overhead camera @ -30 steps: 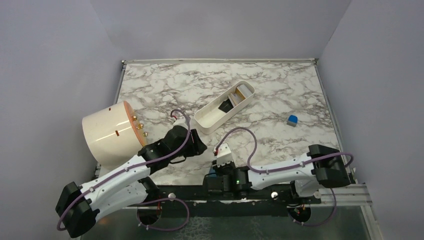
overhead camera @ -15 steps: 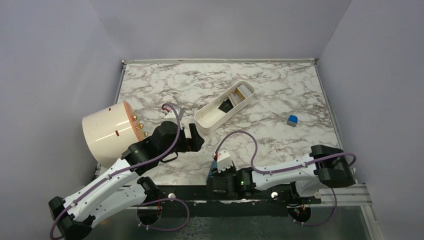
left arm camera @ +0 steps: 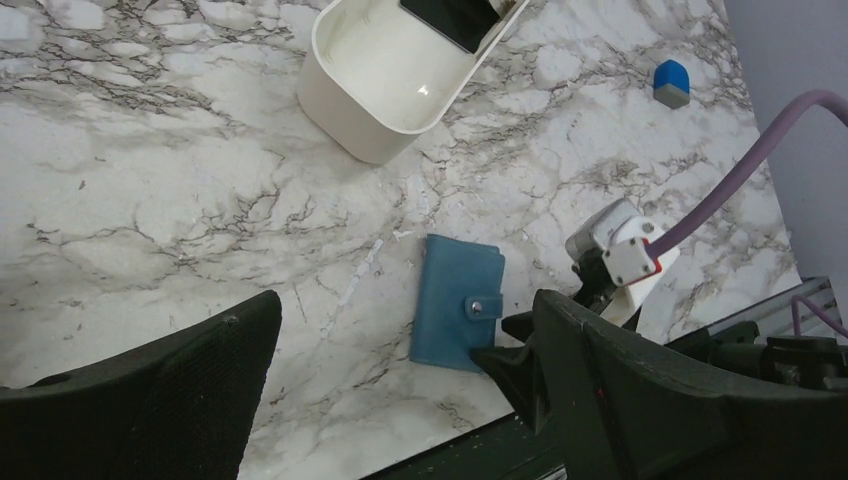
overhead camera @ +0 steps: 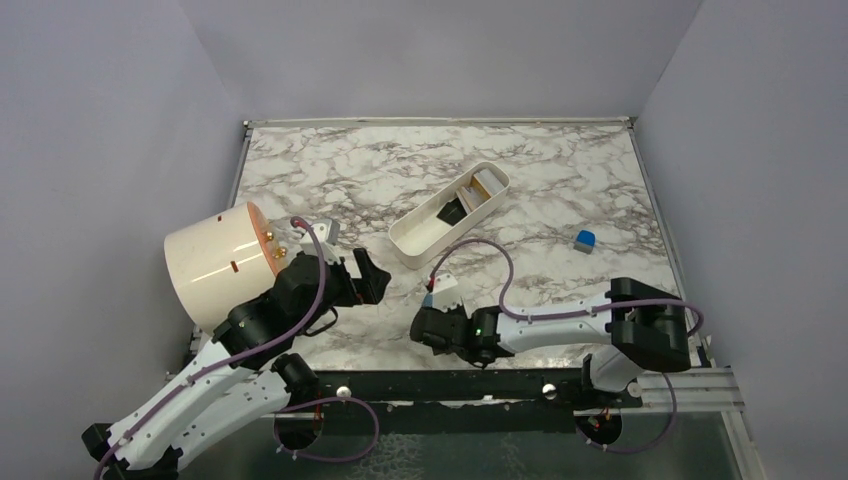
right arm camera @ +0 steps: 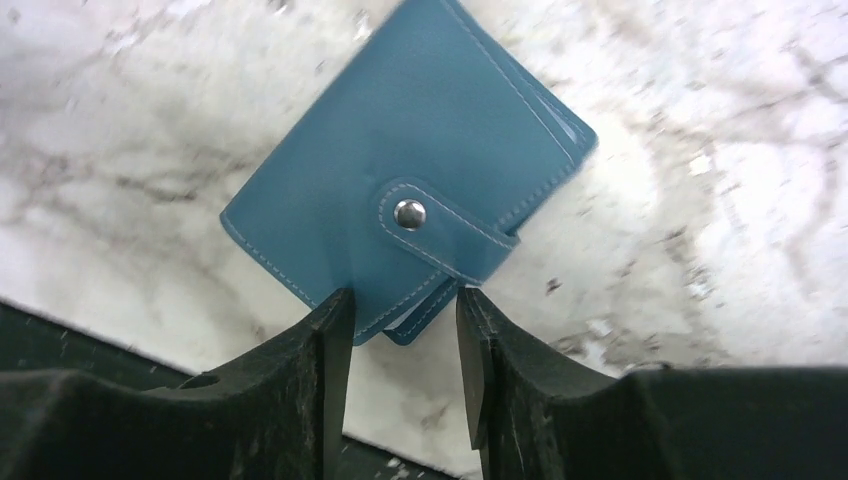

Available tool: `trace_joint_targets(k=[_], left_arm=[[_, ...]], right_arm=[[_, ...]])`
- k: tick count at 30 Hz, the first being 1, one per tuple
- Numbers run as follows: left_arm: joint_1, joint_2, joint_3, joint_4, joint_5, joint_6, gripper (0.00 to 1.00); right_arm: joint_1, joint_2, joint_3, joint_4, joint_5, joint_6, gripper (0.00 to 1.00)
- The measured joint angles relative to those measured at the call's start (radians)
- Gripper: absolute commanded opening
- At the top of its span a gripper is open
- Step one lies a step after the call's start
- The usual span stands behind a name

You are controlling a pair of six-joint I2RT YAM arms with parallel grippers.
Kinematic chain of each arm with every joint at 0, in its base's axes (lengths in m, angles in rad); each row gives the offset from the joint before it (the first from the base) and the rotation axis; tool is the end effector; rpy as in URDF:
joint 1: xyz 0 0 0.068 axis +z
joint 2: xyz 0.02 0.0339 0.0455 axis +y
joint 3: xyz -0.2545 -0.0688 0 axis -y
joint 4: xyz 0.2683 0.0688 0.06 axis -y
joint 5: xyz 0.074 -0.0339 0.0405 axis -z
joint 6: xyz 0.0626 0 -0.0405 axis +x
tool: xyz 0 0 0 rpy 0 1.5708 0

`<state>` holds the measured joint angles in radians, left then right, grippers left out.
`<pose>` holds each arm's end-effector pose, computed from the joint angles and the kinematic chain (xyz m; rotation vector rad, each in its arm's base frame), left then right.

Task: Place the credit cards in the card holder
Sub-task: Move the card holder to the center of the board, then reset both arms

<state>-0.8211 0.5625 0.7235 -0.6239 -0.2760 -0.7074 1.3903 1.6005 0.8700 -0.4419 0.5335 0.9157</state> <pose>0.1352 -0.1201 0.2915 -0.0601 2.0830 -0.6805 0.0882 0.3062 0.1157 -0.4524 2.4555 0.1836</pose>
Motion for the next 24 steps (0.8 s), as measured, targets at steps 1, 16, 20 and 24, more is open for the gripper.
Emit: trace_joint_targets(k=[1,16,20,24], left_arm=[[0.0,-0.001,0.0,0.0,-0.003,0.002,0.99],[0.001,-0.024,0.002,0.047,0.066,0.05,0.99],[0.001,-0.067,0.023,0.081,0.078,0.079,0.99],[0.001,-0.079,0.069,0.117,0.077,0.101,0.99]], right_arm=[[-0.021,-0.006,-0.007,0.011,0.0,-0.016,0.42],[-0.095,-0.548,-0.031,-0.092,0.034,-0.095,0.87],[-0.096,-0.727,-0.011,-0.097,0.042,-0.116,0.88],[-0.096,-0.798,0.056,-0.113,0.054,-0.137,0.88]])
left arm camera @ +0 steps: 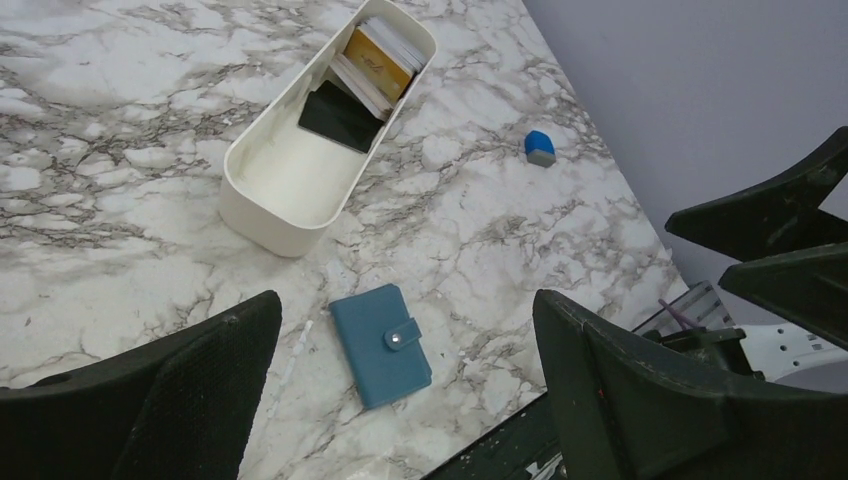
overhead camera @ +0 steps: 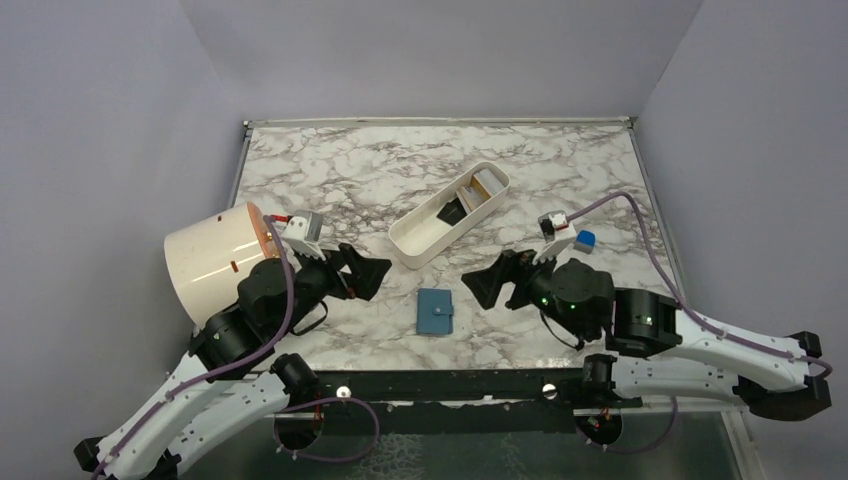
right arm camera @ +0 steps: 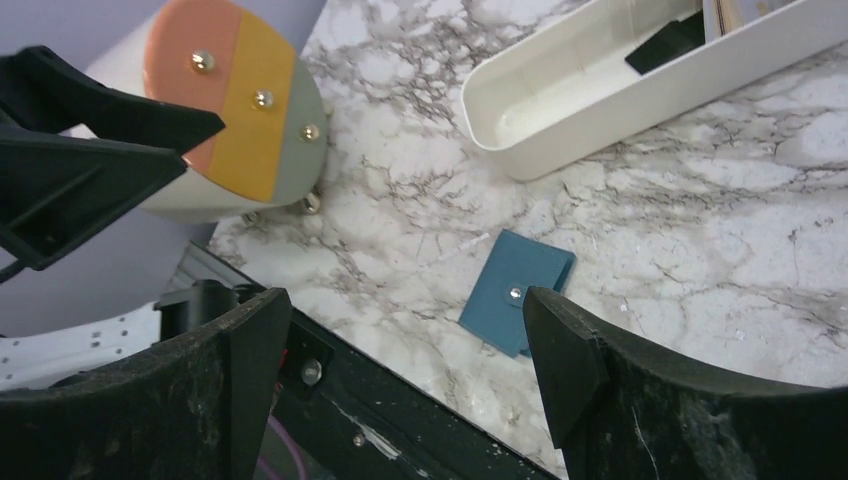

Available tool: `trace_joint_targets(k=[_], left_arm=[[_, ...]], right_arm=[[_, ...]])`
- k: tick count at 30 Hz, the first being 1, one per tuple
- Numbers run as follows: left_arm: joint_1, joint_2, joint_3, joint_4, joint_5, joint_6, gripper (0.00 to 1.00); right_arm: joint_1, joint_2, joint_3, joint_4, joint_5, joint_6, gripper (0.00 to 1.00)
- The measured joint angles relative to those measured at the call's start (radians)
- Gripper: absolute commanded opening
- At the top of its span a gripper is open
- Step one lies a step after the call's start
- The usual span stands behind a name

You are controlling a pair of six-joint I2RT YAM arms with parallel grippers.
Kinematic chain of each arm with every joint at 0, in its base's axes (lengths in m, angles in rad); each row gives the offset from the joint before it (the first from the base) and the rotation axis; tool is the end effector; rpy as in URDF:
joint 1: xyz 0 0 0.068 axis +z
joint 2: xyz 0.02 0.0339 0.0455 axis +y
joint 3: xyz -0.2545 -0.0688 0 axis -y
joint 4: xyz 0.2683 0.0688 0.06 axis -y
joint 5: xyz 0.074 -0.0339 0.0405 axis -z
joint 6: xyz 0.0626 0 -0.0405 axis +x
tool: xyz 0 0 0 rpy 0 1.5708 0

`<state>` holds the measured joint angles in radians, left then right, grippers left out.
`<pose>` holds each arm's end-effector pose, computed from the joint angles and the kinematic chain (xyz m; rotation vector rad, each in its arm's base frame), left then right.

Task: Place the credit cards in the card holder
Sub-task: Reset both arms

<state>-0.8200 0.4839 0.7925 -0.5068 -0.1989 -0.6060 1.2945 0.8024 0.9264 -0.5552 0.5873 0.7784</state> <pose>0.1215 -0.1121 0.3439 0.0470 1.8454 -0.8469 0.0924 0.1988 0.3365 -0.1339 2.0049 0.7839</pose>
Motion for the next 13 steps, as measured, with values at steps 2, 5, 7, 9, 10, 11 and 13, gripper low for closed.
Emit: trace_joint_targets(k=[2,5,7,9,10,11,13], left_arm=[[0.0,0.006,0.011,0.01,0.0,0.004,0.99],[0.0,0.018,0.013,0.014,0.0,0.003,0.99],[0.0,0.027,0.013,0.016,0.001,0.003,0.99],[0.0,0.031,0.013,0.021,0.0,0.003,0.99],[0.0,0.031,0.013,0.022,0.0,0.002,0.99],[0.0,0.032,0.013,0.024,0.0,0.002,0.99],[0.0,0.036,0.013,0.027,0.0,0.003,0.99]], right_arm=[[0.0,-0.014,0.026,-0.002,0.007,-0.006,0.88],[0.0,-0.02,0.04,-0.007,0.015,-0.007,0.88],[0.0,-0.02,0.037,-0.014,0.015,-0.006,0.88],[0.0,-0.018,0.022,-0.012,0.014,-0.005,0.88],[0.0,-0.019,0.01,-0.012,0.014,-0.004,0.88],[0.0,-0.021,-0.002,-0.012,0.014,0.0,0.88],[0.0,-0.025,-0.024,-0.012,0.014,0.007,0.88]])
